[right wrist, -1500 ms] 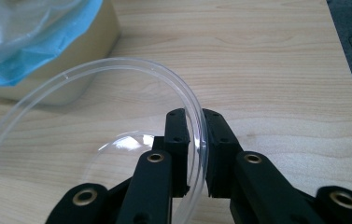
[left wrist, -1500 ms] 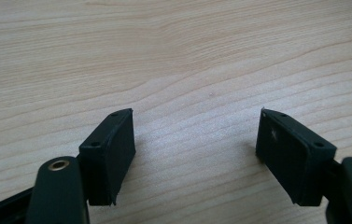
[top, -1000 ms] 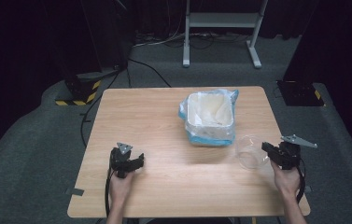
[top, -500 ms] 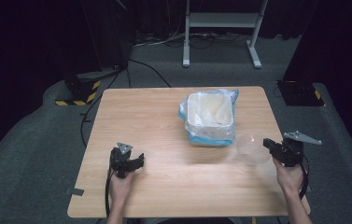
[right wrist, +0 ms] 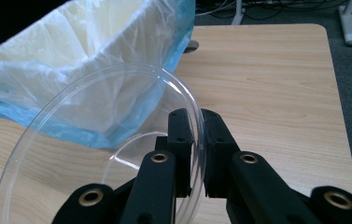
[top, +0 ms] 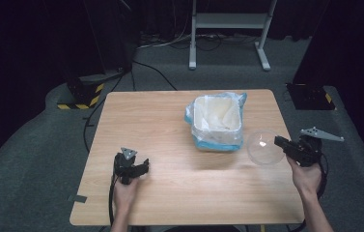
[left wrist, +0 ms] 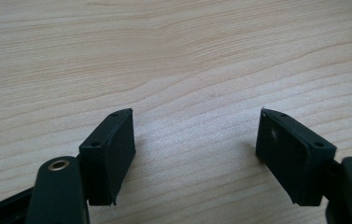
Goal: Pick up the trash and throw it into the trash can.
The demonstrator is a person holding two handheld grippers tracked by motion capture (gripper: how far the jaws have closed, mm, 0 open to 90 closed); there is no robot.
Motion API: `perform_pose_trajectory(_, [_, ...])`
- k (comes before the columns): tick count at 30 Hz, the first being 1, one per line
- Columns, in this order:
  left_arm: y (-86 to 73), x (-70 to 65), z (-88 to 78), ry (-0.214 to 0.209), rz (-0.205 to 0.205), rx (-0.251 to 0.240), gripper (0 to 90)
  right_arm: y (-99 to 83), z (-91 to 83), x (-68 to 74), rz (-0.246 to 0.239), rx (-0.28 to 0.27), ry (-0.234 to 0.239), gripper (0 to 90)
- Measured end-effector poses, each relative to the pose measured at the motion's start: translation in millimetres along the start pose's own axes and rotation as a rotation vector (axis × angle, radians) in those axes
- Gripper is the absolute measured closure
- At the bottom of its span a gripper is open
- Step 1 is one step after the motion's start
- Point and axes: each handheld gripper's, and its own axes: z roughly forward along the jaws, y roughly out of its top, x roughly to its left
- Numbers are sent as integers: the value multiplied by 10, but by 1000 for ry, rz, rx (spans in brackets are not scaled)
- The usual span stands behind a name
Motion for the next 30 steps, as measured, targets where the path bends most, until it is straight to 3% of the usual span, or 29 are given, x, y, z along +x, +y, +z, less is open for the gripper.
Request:
perform_pose_trajectory(8, [0,0,0,0,0,0,278,160,-10,49,3,-4,31,836])
perform_pose_trajectory(23, [0,0,0,0,0,0,278,502,32,317,-39,-41,62,835])
perform_pose_trajectory(30, [0,1,0,0,0,0,278,673,120,459,-64,-25,71,835])
